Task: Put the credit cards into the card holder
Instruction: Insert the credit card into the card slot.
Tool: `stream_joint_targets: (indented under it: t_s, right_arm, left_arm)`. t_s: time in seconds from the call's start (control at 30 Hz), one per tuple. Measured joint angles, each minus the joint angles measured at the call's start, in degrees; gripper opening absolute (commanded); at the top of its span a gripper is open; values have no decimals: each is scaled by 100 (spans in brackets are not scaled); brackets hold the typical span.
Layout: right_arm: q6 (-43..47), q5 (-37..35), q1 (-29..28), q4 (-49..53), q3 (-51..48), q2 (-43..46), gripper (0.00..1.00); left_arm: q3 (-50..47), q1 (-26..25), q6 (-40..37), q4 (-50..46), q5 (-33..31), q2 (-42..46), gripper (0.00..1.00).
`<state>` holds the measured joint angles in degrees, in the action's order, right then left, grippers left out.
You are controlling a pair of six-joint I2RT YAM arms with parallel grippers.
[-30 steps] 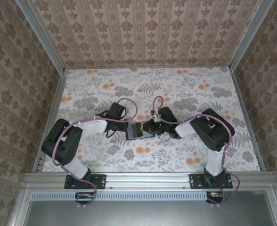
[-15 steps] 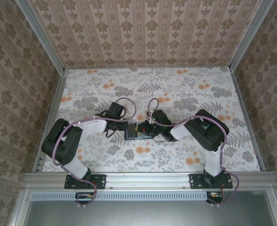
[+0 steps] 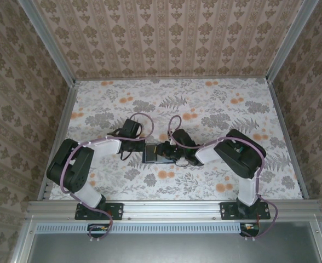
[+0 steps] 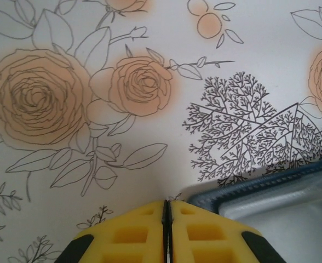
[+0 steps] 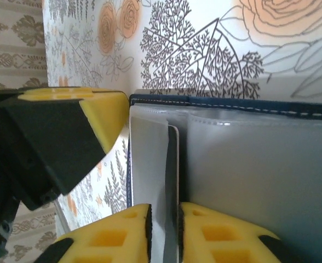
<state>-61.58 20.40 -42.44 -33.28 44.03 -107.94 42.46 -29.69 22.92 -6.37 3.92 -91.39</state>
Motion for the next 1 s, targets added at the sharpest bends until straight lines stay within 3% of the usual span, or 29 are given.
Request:
stream_joint_targets:
  t_s: [0.33, 0.5, 0.63, 0.87, 1.0]
  right_arm:
    - [289, -52, -39, 807, 109, 243, 30]
    - [413, -221, -155, 1296, 214, 319, 16]
    - [566, -597, -422, 1952, 562, 321, 14]
    - [868, -1134, -737, 2975, 1226, 319, 25]
    - [1158, -1305, -732, 3526, 1416, 332, 33]
  left_arm:
    - [-131, 195, 160, 85, 275, 76, 10]
    - [-153, 247, 264, 140, 393, 76, 10]
    - [-153, 297, 350, 170, 514, 42, 10]
    - [-337, 533, 691, 151, 970, 232, 15]
    - [-483, 540, 754, -551, 1180, 780, 17]
